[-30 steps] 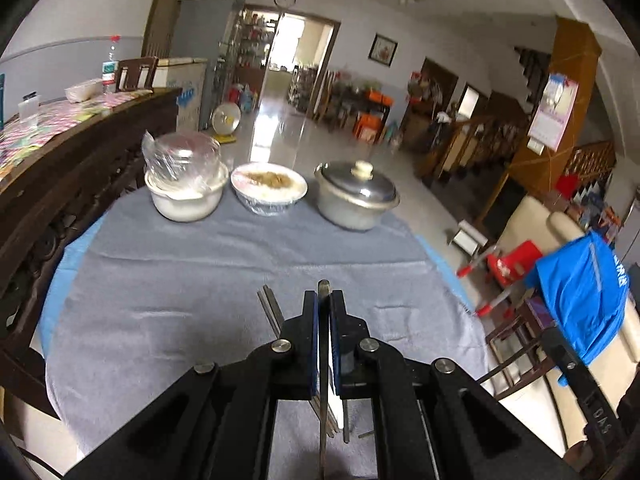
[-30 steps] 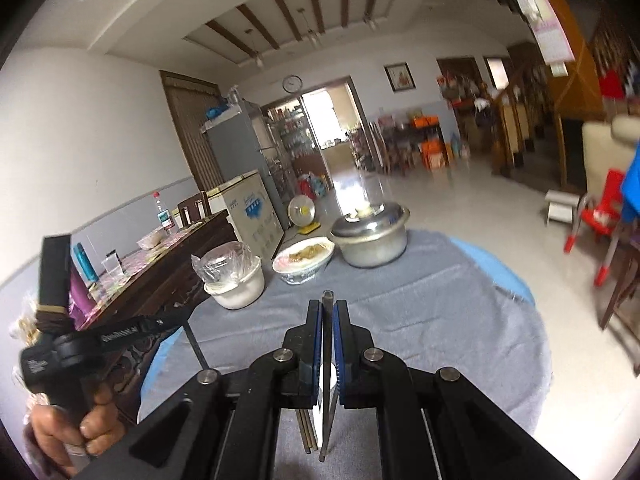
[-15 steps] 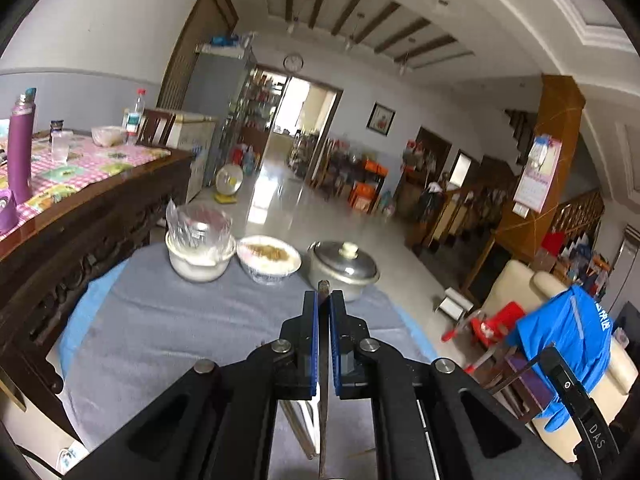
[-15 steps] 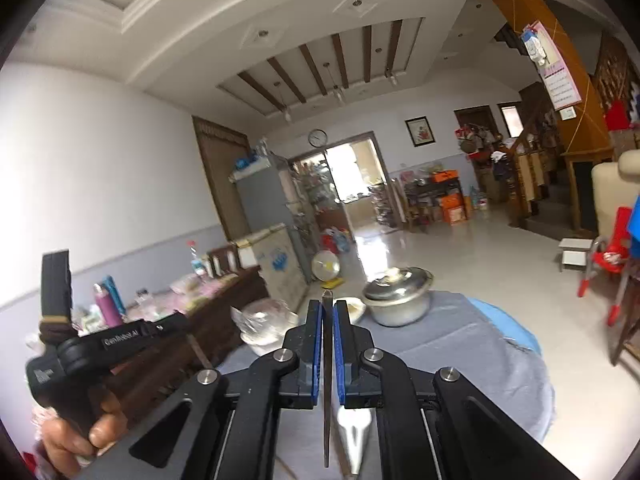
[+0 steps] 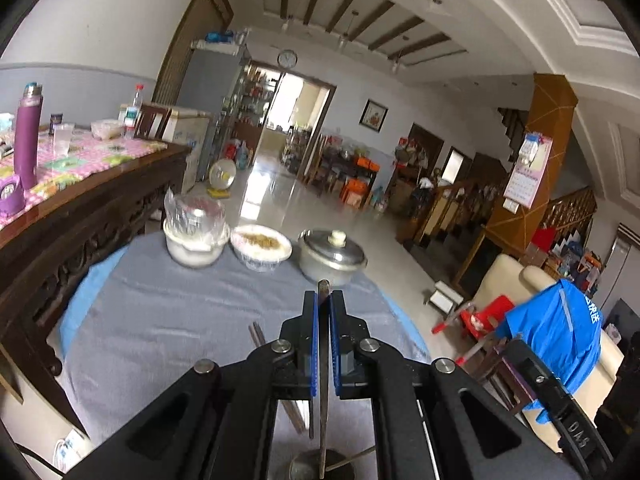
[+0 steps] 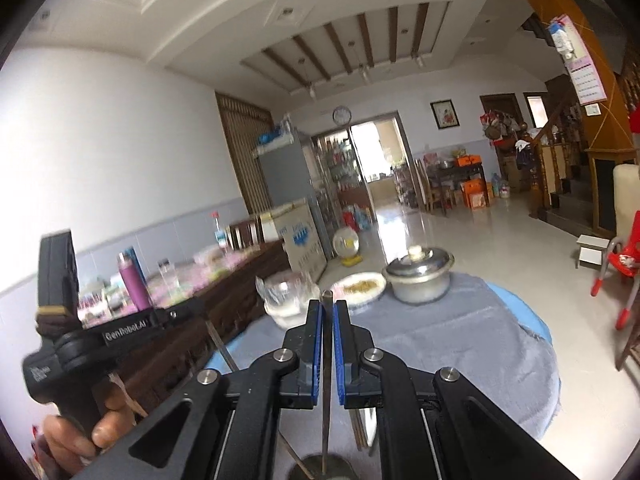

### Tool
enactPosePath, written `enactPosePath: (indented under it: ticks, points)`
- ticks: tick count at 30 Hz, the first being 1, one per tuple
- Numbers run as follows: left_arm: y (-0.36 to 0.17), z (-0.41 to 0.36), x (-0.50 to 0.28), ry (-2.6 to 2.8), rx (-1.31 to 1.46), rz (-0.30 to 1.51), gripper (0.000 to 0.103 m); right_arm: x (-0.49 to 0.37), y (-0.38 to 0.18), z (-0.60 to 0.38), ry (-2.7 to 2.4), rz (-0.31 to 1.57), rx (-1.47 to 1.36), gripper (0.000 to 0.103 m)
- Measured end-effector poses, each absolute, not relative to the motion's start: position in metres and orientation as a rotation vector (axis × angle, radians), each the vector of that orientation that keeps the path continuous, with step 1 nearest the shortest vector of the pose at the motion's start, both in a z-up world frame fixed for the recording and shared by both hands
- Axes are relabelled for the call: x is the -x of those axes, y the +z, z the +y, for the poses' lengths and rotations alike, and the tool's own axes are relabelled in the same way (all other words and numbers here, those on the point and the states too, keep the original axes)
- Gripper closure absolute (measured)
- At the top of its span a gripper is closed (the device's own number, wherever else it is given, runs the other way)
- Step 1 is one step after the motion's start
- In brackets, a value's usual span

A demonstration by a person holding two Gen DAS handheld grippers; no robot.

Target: Organize utensils

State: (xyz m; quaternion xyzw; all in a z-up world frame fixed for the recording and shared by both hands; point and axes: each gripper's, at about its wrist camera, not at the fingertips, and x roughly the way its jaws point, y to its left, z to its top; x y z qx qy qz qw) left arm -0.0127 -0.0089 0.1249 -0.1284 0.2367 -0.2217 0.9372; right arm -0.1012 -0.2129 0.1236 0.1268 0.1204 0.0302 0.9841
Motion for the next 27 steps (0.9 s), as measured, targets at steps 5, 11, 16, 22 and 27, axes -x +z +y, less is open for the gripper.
enactPosePath:
  ticks: [5,11,16,22,27]
  points:
    - [0.101,-0.011,0.01,-0.421,0.237,0.559,0.098,0.091,0.101,-0.21,0.053,0.325,-0.237,0.097]
    - [0.078,-0.007,0.007,-0.388,0.231,0.634,0.098,0.082,0.08,-0.212,0.043,0.404,-0.251,0.097]
    - [0.067,-0.005,0.005,-0.416,0.233,0.68,0.097,0.08,0.071,-0.21,0.076,0.438,-0.283,0.096]
    - [0.071,0.0,0.012,-0.441,0.223,0.648,0.081,0.089,0.072,-0.217,0.102,0.387,-0.333,0.058]
    - [0.072,0.012,0.019,-0.382,0.201,0.582,0.051,0.096,0.074,-0.233,0.049,0.332,-0.369,0.043]
